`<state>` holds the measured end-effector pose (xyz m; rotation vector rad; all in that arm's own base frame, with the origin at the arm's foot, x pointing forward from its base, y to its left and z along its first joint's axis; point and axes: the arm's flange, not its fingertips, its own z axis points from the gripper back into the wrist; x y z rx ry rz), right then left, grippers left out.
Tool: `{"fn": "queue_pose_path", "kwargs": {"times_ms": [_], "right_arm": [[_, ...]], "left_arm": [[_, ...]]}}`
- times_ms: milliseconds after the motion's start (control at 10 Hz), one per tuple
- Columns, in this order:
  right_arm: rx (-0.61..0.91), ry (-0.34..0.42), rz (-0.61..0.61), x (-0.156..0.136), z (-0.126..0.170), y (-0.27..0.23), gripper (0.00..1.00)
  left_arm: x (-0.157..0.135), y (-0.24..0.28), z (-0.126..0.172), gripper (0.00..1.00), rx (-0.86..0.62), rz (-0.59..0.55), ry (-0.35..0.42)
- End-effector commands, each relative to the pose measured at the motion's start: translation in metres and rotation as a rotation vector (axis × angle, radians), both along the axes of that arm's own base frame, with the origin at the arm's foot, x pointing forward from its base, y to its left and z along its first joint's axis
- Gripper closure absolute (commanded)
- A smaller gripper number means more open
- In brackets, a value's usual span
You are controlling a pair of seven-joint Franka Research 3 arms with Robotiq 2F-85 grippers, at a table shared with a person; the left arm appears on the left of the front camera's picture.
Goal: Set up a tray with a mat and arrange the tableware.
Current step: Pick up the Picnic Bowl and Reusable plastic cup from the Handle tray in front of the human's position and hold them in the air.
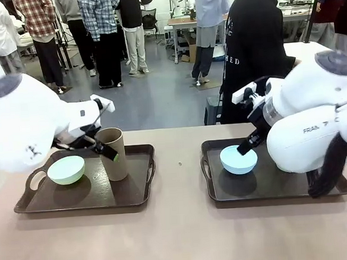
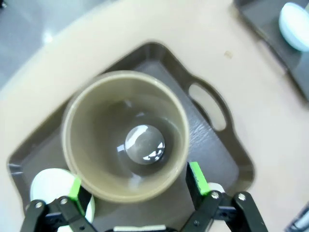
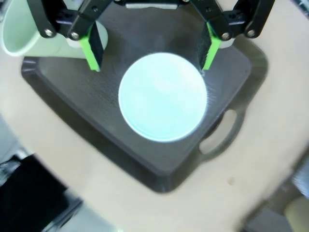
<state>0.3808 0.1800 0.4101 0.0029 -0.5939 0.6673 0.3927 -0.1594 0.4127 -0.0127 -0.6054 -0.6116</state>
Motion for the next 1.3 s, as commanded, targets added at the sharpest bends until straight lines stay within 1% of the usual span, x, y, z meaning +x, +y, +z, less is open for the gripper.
{"fn": "queue_pose_path", "kwargs": {"times_ms": [0, 100, 200, 300, 400, 500, 600, 700, 800, 900, 1000, 1100, 1200], "right_arm": [[-0.049, 0.023, 0.003, -0.094, 0.058, 0.002, 0.0], [-0.035, 0.071, -0.003, -0.122, 0.06, -0.015, 0.0], [-0.052, 0.177, -0.085, -0.151, 0.048, -0.041, 0.0], [-0.088, 0.314, -0.174, -0.173, 0.019, -0.07, 0.0], [-0.191, 0.438, -0.273, -0.182, -0.013, -0.087, 0.0], [-0.093, 0.17, -0.088, -0.101, 0.089, -0.006, 0.0], [-0.093, 0.17, -0.088, -0.101, 0.089, -0.006, 0.0], [-0.159, 0.296, -0.188, -0.117, 0.083, -0.03, 0.0], [0.232, 0.586, 0.104, -0.096, 0.078, -0.019, 0.0], [0.555, 0.643, 0.185, -0.084, 0.089, -0.055, 0.0], [0.817, 0.616, 0.169, -0.086, 0.099, -0.111, 0.0], [0.984, 0.542, 0.12, -0.091, 0.105, -0.163, 0.0], [0.877, 0.408, -0.175, -0.092, 0.105, -0.184, 0.0]], "left_arm": [[-0.091, 0.01, 0.081, 0.0, 0.055, 0.04, -0.047], [-0.112, 0.026, 0.093, 0.0, 0.087, 0.078, 0.018], [-0.129, 0.046, 0.09, 0.0, 0.117, 0.124, 0.169], [-0.144, 0.062, 0.079, 0.0, 0.133, 0.153, 0.311], [-0.152, 0.067, 0.068, 0.0, 0.151, 0.159, 0.373], [-0.102, 0.032, 0.111, 0.0, 0.112, 0.109, 0.129], [-0.102, 0.032, 0.111, 0.0, 0.112, 0.109, 0.129], [-0.102, 0.032, 0.111, 0.0, 0.112, 0.109, 0.129], [-0.119, 0.044, 0.111, 0.0, 0.141, 0.133, 0.216], [-0.097, 0.062, 0.124, 0.0, -0.201, 0.173, 0.319], [-0.09, 0.093, 0.135, 0.0, -0.489, 0.189, 0.39], [-0.08, 0.12, 0.135, 0.0, -0.684, 0.17, 0.465], [-0.082, 0.119, 0.122, 0.0, -0.44, 0.154, 0.459]]}}
